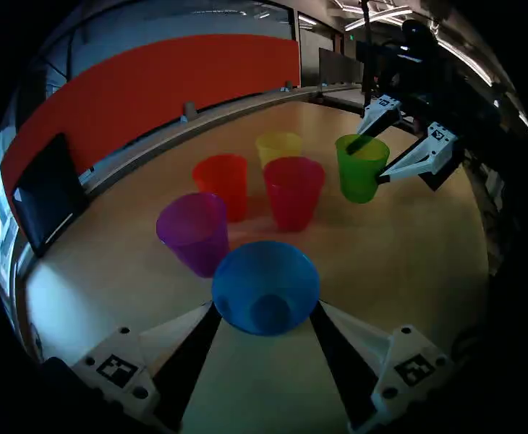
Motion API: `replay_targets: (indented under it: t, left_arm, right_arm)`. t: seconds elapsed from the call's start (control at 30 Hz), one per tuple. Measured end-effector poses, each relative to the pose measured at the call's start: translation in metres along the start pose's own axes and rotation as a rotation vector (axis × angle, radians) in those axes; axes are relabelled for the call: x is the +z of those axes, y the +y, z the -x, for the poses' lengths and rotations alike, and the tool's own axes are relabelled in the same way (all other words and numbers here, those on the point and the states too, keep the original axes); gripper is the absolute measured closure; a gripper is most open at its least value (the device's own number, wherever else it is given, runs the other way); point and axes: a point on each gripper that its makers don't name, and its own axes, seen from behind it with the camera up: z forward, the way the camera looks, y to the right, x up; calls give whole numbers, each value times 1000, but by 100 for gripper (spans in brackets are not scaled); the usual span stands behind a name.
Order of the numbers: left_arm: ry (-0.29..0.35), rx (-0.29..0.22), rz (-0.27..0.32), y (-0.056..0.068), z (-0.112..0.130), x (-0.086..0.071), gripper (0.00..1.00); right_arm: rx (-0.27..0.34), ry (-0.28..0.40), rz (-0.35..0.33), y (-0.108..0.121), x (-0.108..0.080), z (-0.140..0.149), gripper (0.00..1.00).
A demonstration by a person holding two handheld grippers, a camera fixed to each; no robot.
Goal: Pour water
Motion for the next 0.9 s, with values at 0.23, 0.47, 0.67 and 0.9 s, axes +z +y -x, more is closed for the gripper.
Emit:
replay_targets:
  t: [0.23, 0.47, 0.67, 0.9]
  left_arm:
    - [-20, -29, 4, 0, 8, -3, 7]
    - [-16, -48, 3, 0, 14, -8, 5]
    - [-12, -65, 8, 1, 18, -13, 4]
    - [-11, -75, 11, 1, 21, -16, 4]
  right_arm:
    - [5, -14, 10, 1, 6, 7, 11]
    - [8, -24, 19, 3, 10, 14, 12]
    - [12, -28, 29, 4, 13, 19, 12]
    - [21, -28, 38, 4, 13, 24, 11]
